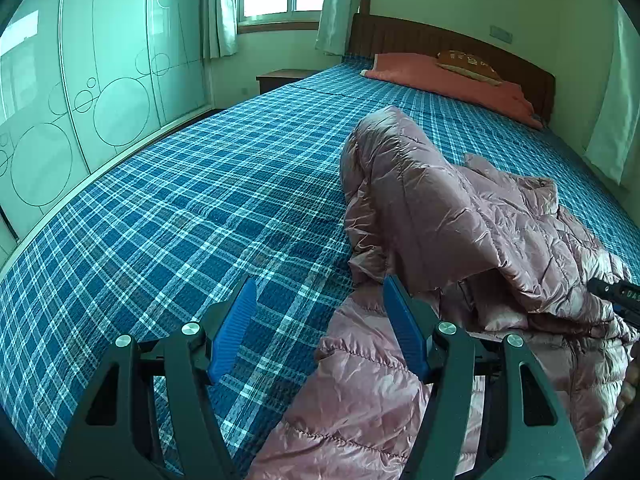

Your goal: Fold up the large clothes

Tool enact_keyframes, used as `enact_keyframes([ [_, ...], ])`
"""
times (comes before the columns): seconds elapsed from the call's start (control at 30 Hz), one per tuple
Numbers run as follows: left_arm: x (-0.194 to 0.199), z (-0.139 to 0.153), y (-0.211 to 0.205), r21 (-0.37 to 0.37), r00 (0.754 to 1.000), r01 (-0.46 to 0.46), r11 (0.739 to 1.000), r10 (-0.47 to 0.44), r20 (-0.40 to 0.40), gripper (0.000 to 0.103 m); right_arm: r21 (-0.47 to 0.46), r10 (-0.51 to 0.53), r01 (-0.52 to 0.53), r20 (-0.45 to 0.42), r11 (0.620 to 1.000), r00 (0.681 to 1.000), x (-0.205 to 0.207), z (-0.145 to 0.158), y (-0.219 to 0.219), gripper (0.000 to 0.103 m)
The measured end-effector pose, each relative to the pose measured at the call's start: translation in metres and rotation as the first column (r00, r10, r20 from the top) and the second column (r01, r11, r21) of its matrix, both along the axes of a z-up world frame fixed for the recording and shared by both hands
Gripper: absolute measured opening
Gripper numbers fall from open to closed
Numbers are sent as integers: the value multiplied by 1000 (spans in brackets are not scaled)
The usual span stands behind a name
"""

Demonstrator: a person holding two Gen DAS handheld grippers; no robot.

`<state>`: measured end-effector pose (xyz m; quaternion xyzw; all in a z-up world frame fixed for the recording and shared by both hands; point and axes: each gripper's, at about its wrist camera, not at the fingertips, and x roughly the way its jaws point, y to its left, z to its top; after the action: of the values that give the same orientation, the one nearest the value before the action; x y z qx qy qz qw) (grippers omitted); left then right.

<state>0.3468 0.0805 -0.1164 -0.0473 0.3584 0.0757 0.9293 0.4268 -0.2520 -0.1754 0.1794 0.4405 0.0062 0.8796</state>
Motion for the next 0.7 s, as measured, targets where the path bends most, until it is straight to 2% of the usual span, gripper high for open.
enact_keyframes([
  [0.07, -1, 0, 1, 3, 1000, 4, 1000, -4, 3, 65, -39, -3, 4, 28, 999, 1000, -6, 8, 2, 10],
  [0.2, 1, 3, 5, 7, 1000, 1, 1000, -1, 12, 65, -130, -42, 52, 83, 990, 996, -20, 28, -18, 9],
  [0.3, 5, 2, 6, 3, 1000, 0, 1000, 0, 12, 65, -190, -82, 94, 71, 977, 994, -20, 29, -48, 9],
  [0.37, 10, 1, 4, 4, 1000, 6, 1000, -6, 5, 65, -191, -84, 88, 27, 978, 996, -17, 21, -65, 10],
  [0.4, 13, 1, 2, 3, 1000, 10, 1000, -10, 3, 65, -190, -83, 80, -6, 979, 997, -15, 15, -71, 15],
  [0.43, 16, 1, -1, 5, 1000, 15, 1000, -15, 2, 65, -196, -86, 78, -31, 978, 996, -14, 11, -76, 26],
  [0.5, 22, 2, -7, 16, 999, 32, 999, -32, 3, 65, -237, -123, 115, -19, 965, 992, -22, 12, -83, 37],
  [0.6, 37, 5, -19, 38, 999, 50, 998, -50, 11, 65, -287, -179, 189, 59, 939, 982, -29, 32, -80, 39],
  [0.7, 58, 7, -30, 36, 998, 65, 997, -66, 15, 65, -254, -128, 152, 107, 955, 986, -16, 44, -65, 39],
])
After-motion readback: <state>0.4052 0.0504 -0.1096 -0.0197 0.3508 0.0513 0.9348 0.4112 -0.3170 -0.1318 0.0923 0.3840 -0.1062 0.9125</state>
